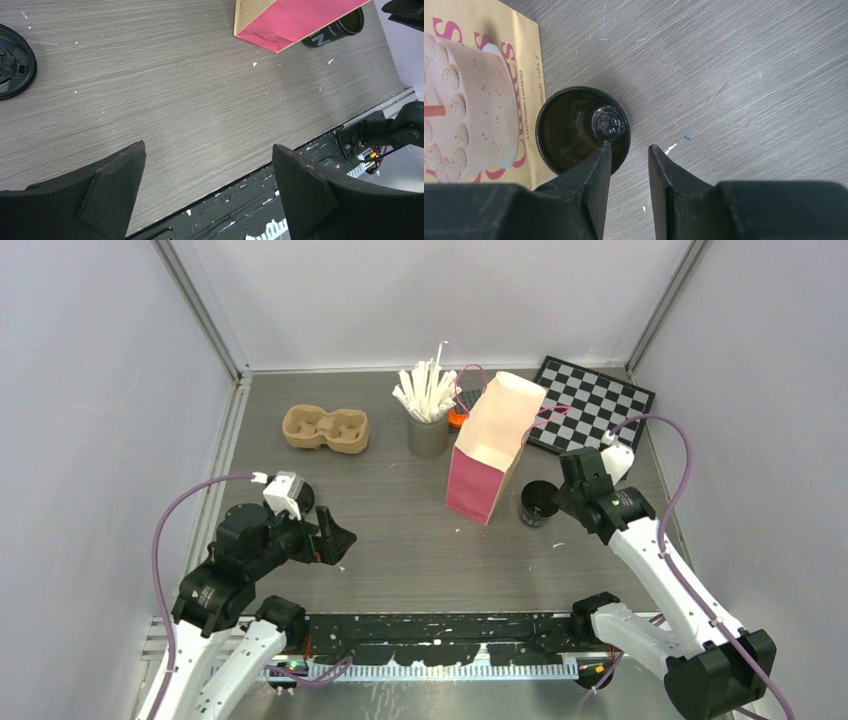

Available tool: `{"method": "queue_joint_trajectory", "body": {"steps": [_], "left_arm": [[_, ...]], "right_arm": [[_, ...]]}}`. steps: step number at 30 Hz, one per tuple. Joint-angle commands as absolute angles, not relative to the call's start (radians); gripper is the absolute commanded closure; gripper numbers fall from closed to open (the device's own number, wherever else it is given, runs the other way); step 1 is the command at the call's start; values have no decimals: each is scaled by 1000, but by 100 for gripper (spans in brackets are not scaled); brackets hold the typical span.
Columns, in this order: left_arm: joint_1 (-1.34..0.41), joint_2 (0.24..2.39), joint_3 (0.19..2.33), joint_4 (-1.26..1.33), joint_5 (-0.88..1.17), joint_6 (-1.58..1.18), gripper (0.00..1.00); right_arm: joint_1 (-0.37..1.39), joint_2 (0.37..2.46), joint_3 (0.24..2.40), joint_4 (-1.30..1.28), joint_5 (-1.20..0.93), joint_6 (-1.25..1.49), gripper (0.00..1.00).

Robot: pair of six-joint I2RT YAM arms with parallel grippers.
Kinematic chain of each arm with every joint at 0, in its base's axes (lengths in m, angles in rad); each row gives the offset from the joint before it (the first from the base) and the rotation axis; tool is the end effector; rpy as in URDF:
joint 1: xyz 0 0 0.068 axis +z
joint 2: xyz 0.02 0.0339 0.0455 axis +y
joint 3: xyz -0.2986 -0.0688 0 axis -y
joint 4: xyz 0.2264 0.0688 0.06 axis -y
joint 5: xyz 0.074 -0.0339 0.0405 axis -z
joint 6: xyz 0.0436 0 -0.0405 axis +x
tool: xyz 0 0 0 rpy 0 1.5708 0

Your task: Pack the takeout coffee

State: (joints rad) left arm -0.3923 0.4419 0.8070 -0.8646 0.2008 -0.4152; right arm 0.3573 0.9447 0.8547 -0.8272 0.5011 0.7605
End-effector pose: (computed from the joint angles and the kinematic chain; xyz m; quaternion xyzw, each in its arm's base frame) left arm 0.0360 -0.0243 0.3222 0.0414 0.8561 -0.2788 0.4331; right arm 0.1424 0.0308 0.3058 0.2617 0.8830 -0.0342 0.3882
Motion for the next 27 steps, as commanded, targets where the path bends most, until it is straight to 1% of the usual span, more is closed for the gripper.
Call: {"method": "queue_joint_trajectory", "body": {"steps": [1, 7, 15, 22, 24, 27], "left_arm": [[-394, 425, 802, -820, 188, -419, 0], [-394, 423, 799, -817, 189, -419, 0], [-394, 428, 799, -818, 193, -417, 0], [-395, 425, 798, -818, 189, -417, 0], [-394, 425, 798, -818, 188, -417, 0], [-394, 427, 798, -818, 188, -417, 0]], "right_arm": [[291, 986, 832, -709, 352, 739, 63], [272, 1042, 809, -676, 380, 733, 68], [258, 1064, 785, -653, 379, 732, 74], [255, 1056, 784, -655, 380, 722, 86], [256, 1055, 786, -655, 375, 720, 90], [255, 1053, 791, -655, 366, 712, 99]]}}
